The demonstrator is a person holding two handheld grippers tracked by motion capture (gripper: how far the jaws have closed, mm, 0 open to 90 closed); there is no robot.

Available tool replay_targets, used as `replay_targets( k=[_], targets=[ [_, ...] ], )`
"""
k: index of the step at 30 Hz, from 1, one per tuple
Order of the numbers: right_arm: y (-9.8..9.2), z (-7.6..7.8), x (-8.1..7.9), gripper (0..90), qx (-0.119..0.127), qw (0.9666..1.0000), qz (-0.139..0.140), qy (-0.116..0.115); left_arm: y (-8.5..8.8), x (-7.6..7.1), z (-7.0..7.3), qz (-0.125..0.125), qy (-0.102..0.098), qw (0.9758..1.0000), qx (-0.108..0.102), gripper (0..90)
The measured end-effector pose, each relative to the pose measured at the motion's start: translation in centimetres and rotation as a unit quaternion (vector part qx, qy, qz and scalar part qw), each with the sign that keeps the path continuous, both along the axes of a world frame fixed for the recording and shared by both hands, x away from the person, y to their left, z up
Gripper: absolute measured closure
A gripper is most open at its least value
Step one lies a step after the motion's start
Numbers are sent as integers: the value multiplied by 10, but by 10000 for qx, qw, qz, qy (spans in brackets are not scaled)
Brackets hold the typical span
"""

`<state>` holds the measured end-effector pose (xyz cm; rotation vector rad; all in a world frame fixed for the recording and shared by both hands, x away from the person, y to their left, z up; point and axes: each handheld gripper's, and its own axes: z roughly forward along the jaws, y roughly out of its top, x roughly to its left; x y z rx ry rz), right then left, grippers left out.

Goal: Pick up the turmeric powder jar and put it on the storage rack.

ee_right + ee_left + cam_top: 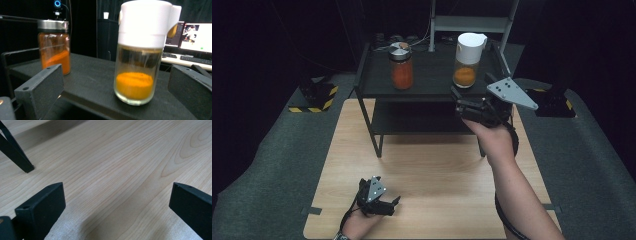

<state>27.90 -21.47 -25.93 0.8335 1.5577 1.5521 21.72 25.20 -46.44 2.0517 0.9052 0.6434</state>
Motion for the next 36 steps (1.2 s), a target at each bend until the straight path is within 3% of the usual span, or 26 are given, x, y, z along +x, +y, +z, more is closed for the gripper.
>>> replay_targets(
  k=[8, 21, 36],
  targets=[
    [-3, -17, -20, 2, -244, 9997, -17, -31, 0, 0, 0, 21, -7, 10000, -21, 7],
    [-12, -49, -40, 2, -314, 9995, 27, 29, 0, -2, -1, 48, -40, 10000, -43, 7],
    [-21, -84, -53, 2, -543, 9980, -67, 330, 0, -3, -1, 43, -58, 10000, -18, 7]
  ],
)
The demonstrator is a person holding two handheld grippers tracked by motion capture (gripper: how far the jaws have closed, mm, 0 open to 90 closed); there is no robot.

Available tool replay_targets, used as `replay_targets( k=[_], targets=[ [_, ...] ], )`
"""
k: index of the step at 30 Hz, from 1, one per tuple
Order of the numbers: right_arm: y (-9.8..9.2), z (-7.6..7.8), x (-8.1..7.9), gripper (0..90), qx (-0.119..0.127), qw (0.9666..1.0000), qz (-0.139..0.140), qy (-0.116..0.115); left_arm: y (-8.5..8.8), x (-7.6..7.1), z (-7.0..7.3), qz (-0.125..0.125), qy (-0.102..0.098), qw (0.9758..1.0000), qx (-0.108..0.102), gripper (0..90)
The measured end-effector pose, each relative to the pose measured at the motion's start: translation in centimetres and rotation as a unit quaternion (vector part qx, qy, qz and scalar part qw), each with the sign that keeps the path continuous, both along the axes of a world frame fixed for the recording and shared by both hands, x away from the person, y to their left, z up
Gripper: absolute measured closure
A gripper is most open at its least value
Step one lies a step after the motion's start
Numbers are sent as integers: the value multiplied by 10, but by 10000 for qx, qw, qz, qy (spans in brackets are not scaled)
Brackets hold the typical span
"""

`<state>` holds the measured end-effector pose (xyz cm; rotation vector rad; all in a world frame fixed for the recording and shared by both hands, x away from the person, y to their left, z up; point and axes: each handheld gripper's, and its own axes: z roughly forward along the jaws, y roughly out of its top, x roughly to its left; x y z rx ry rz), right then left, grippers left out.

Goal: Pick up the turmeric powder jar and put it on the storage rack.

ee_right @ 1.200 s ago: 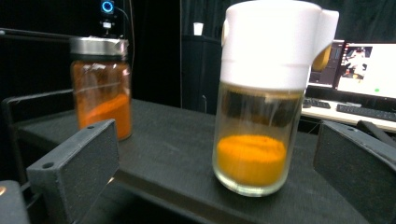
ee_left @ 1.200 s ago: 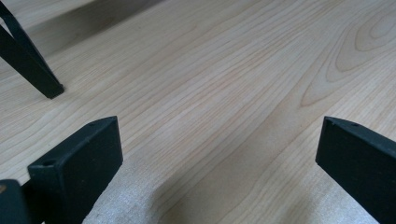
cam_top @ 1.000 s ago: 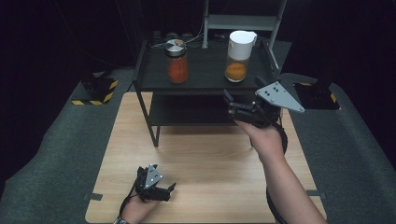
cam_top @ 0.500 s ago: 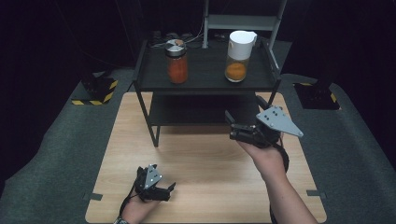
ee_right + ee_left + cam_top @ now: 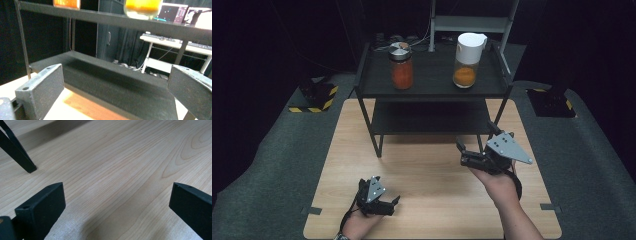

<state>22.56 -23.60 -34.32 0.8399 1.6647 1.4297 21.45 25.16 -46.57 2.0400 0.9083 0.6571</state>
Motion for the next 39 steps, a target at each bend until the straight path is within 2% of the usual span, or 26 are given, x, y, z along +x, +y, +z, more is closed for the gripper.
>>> replay_targets(
  k=[14, 24, 33, 34, 39],
  targets=[
    [-9, -37, -7, 2, -140, 9995, -24, 269, 0, 0, 0, -13, -3, 10000, 13, 7],
    [-14, -71, -10, 2, -322, 9980, -87, 532, 0, 0, 0, -23, -5, 10000, 15, 7],
    [-22, -103, -14, 2, -446, 9952, -196, 846, -1, 0, 0, -23, -14, 10000, 48, 7],
    [-22, -103, -14, 2, -446, 9952, -196, 846, -2, 0, 0, -24, -20, 10000, 57, 7],
    [-23, -118, -14, 2, -601, 9921, -317, 1055, -1, -1, 0, -19, -34, 10000, 42, 7]
  ],
)
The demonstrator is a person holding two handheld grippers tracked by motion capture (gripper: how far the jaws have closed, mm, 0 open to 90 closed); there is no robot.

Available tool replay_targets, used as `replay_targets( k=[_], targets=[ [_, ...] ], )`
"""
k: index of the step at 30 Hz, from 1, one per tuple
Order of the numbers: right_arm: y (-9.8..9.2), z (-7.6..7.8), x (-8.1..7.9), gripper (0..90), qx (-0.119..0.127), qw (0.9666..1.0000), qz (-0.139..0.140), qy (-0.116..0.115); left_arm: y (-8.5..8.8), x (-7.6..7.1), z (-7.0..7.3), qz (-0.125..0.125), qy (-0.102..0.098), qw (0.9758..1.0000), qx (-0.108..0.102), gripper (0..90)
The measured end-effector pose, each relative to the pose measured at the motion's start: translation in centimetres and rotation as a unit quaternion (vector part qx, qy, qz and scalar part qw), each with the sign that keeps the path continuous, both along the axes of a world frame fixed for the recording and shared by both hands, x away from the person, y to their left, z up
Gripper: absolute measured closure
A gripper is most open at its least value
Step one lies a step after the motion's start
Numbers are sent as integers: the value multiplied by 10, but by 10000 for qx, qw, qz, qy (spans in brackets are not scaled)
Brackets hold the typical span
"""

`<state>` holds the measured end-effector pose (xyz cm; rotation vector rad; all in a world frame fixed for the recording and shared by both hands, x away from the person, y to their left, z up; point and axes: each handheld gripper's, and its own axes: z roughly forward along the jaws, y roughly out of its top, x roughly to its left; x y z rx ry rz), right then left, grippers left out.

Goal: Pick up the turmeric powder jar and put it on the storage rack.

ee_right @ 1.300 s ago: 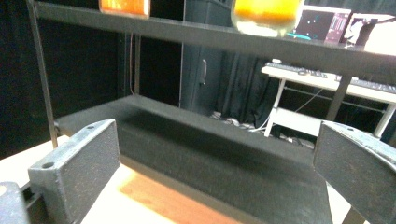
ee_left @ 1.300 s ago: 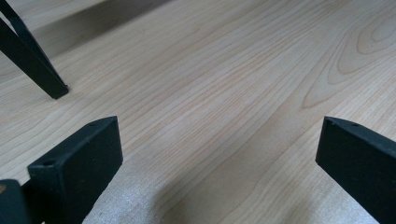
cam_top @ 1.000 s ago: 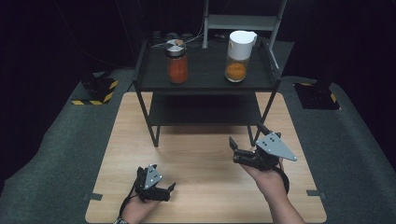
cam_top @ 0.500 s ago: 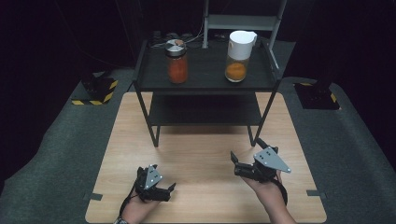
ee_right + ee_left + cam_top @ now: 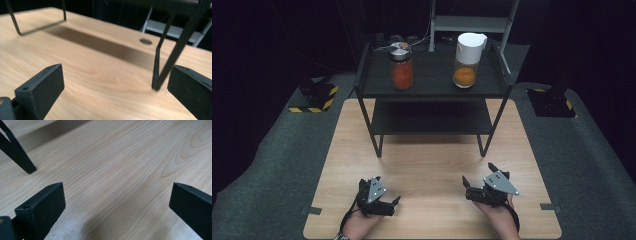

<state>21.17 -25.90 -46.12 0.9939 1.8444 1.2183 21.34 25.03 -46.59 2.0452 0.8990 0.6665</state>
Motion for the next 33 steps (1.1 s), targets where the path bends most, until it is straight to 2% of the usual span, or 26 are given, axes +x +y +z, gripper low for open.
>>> replay_targets(
  k=[8, 10, 12, 13, 17, 23, 28, 31, 33],
  targets=[
    [-5, -20, -2, 2, -147, 9993, -172, 299, -2, -2, 0, 20, -54, 10000, 55, 7],
    [-5, -21, -2, 2, -192, 9992, -184, 306, -3, -2, 0, 12, -48, 9999, 92, 7],
    [-2, -23, -4, 3, -364, 9985, -209, 351, -3, -2, 0, 10, -58, 9999, 92, 7],
    [-1, -23, -6, 3, -425, 9984, -221, 300, -3, -2, 0, 11, -66, 9999, 90, 7],
    [1, -22, -7, 3, -584, 9976, -221, 307, -2, -2, 0, 20, -42, 10000, 61, 7],
    [2, -20, -6, 11, -880, 9956, -86, 313, -4, -2, 1, 124, -10, 9999, 68, 6],
    [-5, -19, -5, 12, -730, 9966, -84, 383, -7, -1, 1, 143, 17, 9998, 133, 7],
    [-3, -17, -5, 7, -726, 9961, -172, 464, -9, -2, 1, 102, -16, 9997, 200, 7],
    [-2, -16, -5, 6, -760, 9957, -179, 497, -9, 1, 2, 88, 36, 9997, 207, 8]
  ],
)
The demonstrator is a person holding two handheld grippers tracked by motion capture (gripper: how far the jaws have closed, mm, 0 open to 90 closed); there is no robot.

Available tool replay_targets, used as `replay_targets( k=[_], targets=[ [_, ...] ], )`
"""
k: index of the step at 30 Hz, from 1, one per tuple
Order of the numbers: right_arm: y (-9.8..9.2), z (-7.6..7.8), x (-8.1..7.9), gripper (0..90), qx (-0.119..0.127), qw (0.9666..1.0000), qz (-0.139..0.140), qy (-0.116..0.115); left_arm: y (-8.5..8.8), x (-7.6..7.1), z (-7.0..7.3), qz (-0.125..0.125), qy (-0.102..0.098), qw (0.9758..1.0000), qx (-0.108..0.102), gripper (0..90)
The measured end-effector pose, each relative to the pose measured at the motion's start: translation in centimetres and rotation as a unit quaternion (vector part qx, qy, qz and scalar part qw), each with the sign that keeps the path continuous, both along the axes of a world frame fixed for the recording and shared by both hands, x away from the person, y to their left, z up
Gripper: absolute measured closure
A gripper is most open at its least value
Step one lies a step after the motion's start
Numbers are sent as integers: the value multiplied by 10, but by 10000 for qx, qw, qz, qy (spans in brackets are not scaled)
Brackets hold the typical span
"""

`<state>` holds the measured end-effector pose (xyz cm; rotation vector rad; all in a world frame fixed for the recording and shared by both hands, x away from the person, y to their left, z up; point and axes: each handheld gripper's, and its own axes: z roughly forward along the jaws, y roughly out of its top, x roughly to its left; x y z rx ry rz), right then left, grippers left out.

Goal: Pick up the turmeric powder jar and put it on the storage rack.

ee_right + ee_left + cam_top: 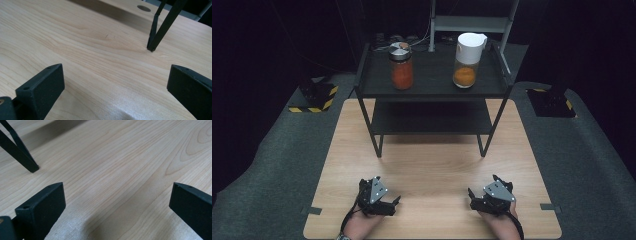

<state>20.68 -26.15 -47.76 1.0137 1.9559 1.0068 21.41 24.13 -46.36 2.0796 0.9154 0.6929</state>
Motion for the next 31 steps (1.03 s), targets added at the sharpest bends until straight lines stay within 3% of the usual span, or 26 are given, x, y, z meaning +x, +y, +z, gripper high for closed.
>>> replay_targets(
  k=[9, 12, 21, 31],
  targets=[
    [5, 0, -4, 4, -141, 9999, 5, -10, 0, -3, -1, -13, -77, 10000, 14, 10],
    [5, 0, -5, 9, -257, 9996, 140, -39, 1, -2, 0, -78, -41, 10000, 7, 11],
    [-2, 1, -1, 9, -58, 9998, 167, 44, 2, -4, -1, -104, -88, 9999, 7, 11],
    [-1, -1, -4, 9, 2, 10000, 73, -35, 0, 1, 1, -66, 32, 10000, 32, 11]
  ],
)
